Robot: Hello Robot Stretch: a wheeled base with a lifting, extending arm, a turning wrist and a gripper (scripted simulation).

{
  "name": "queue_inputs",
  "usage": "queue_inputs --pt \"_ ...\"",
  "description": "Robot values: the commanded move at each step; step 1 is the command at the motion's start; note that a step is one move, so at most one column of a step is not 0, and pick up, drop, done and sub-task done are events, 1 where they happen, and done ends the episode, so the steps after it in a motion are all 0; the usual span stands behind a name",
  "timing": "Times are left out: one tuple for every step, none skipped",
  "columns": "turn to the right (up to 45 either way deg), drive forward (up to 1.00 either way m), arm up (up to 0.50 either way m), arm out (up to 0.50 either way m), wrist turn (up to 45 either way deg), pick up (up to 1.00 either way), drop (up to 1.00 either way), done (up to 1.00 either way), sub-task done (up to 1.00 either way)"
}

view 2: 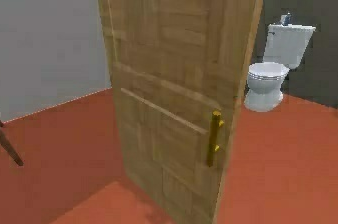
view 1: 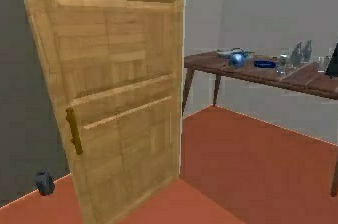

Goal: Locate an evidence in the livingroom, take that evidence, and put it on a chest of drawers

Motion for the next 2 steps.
queue_inputs --pt "42.0 0.00 0.00 0.00 0.0 0.00 0.00 0.00 0.00" --pt "0.0 1.00 0.00 0.00 0.0 0.00 0.00 0.00 0.00"
